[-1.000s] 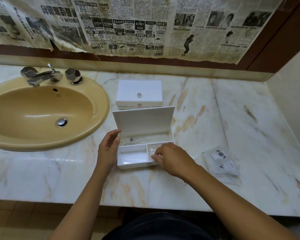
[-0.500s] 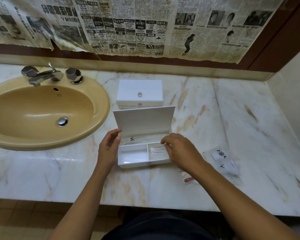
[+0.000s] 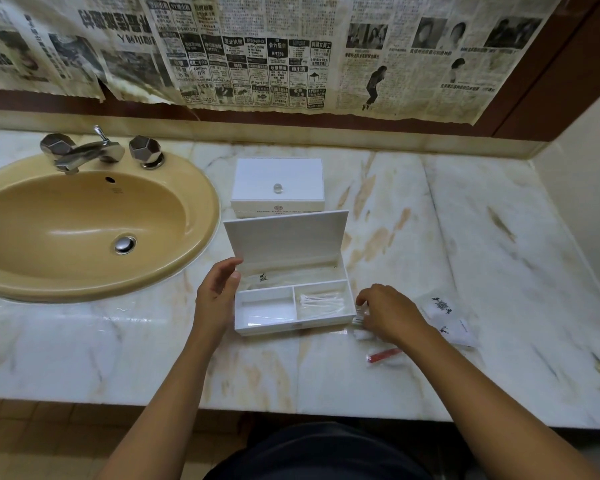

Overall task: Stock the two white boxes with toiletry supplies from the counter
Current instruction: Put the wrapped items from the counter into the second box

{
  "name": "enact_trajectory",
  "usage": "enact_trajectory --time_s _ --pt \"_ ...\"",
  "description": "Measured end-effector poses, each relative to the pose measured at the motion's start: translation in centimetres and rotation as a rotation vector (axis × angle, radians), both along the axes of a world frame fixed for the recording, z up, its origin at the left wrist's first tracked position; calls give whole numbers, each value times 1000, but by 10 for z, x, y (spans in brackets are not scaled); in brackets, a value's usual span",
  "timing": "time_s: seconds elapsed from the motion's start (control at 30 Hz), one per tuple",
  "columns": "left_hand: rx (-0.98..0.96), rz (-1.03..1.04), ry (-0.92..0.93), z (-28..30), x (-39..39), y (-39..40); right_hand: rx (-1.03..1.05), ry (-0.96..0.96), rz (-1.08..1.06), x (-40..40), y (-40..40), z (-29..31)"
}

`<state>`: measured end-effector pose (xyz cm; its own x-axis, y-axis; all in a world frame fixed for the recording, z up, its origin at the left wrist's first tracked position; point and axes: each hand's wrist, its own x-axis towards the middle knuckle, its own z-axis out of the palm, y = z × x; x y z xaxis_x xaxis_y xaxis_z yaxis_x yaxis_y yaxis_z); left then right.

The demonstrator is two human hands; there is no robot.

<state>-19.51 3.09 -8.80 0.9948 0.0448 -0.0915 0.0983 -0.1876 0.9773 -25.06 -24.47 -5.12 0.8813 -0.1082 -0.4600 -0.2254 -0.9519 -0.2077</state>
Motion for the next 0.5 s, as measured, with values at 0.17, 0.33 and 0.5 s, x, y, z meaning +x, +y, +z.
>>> enact_trajectory --time_s 0.17,0.33,0.5 --pt "-9 -1 -3 1 0 0 17 -28 -43 0 0 -1" --pt "-11 1 5 0 0 0 61 -101 -133 2 -5 4" --pt "-15 -1 3 0 1 1 115 -244 -157 10 -3 19"
